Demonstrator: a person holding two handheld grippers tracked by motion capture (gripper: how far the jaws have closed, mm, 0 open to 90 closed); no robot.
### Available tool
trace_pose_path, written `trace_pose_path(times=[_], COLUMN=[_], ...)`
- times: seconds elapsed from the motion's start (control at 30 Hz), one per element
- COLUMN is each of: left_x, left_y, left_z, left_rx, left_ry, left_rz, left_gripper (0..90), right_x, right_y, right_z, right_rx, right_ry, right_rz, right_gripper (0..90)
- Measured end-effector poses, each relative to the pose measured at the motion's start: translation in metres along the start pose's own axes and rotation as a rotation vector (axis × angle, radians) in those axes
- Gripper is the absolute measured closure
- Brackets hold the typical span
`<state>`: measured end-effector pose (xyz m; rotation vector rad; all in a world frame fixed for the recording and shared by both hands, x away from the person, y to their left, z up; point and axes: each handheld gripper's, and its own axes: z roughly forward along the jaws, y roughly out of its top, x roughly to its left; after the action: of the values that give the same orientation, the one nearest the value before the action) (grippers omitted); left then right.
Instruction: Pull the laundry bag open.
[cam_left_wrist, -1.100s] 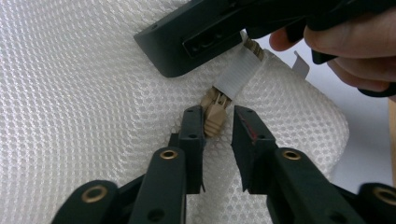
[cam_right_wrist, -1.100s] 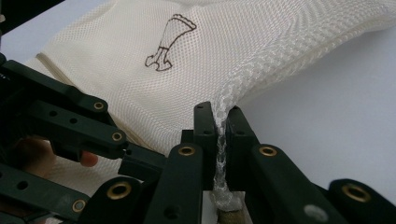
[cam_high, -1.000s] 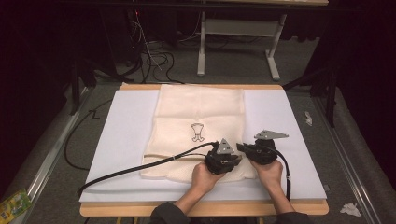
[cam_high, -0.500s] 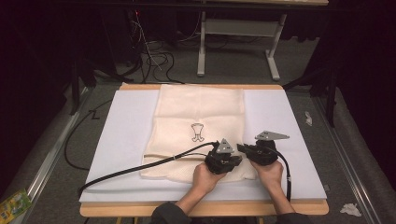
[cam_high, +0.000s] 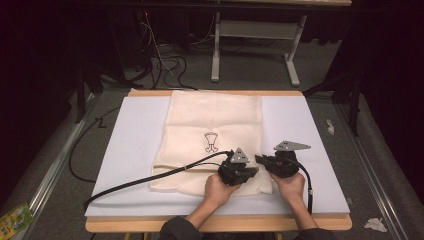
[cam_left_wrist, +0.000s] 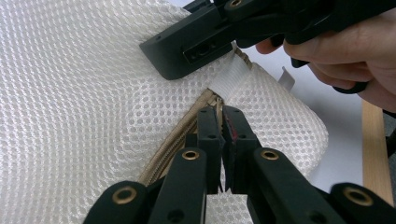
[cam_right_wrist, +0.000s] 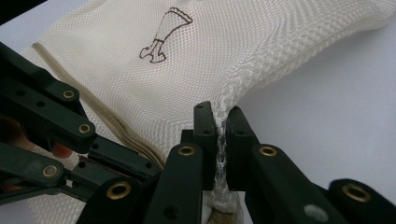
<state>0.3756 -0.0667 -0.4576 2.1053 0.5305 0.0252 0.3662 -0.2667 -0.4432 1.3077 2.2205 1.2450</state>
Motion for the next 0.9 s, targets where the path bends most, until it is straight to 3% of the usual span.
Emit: trace_pose_path(times=[0.1,0.23,0.9], left_x=[0.0000,-0.0018,-0.0015], left_y=[0.0008,-0.0009,-0.0002], left_z=[-0.0019,-0.0038,-0.0073], left_rx=[0.004,0.010,0.026], left_ry=[0.004,0.014,0.027], left_rz=[0.007,0.027,0.035], left_gripper=[86.8,86.8,86.8], right_x=[0.0002,0.0031,0.0008], right_y=[-0.0002,-0.0006,-0.0033], right_z=[-0.0005,-0.0001,-0.0001], right_rx=[-0.003,0.003,0.006], right_ry=[-0.001,-0.004,0.008], right_rz=[-0.001,-0.037,-0.027], right_gripper=[87.3,87.3,87.3])
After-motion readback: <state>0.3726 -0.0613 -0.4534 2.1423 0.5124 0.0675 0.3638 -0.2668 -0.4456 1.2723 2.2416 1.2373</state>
